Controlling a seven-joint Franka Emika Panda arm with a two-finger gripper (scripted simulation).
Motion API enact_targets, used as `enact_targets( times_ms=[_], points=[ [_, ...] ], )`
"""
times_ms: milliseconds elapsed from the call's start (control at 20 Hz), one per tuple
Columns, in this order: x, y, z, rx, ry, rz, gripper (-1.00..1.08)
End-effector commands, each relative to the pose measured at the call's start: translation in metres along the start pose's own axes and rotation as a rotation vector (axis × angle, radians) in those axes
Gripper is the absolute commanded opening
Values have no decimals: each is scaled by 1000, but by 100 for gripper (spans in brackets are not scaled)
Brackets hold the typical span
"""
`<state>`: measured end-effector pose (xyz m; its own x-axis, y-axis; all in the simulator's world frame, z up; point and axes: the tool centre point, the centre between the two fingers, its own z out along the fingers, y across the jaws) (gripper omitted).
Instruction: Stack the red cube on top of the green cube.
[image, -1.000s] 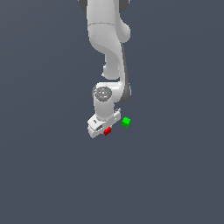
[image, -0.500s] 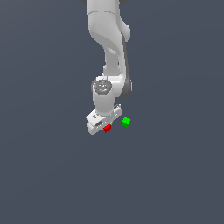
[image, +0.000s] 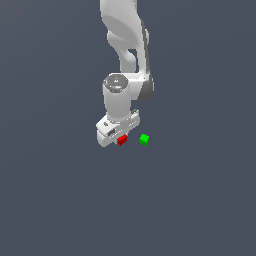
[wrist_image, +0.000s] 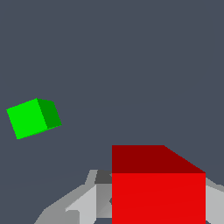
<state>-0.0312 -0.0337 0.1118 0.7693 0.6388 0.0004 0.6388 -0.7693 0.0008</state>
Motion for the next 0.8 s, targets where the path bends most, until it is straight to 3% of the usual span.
enact_targets(
  times_ms=[0, 400, 750],
  points=[
    [0, 0, -7, 1, -1, 0, -100],
    [3, -9, -2, 0, 0, 0, -100],
    [14, -52, 16, 1, 0, 0, -100]
  ],
)
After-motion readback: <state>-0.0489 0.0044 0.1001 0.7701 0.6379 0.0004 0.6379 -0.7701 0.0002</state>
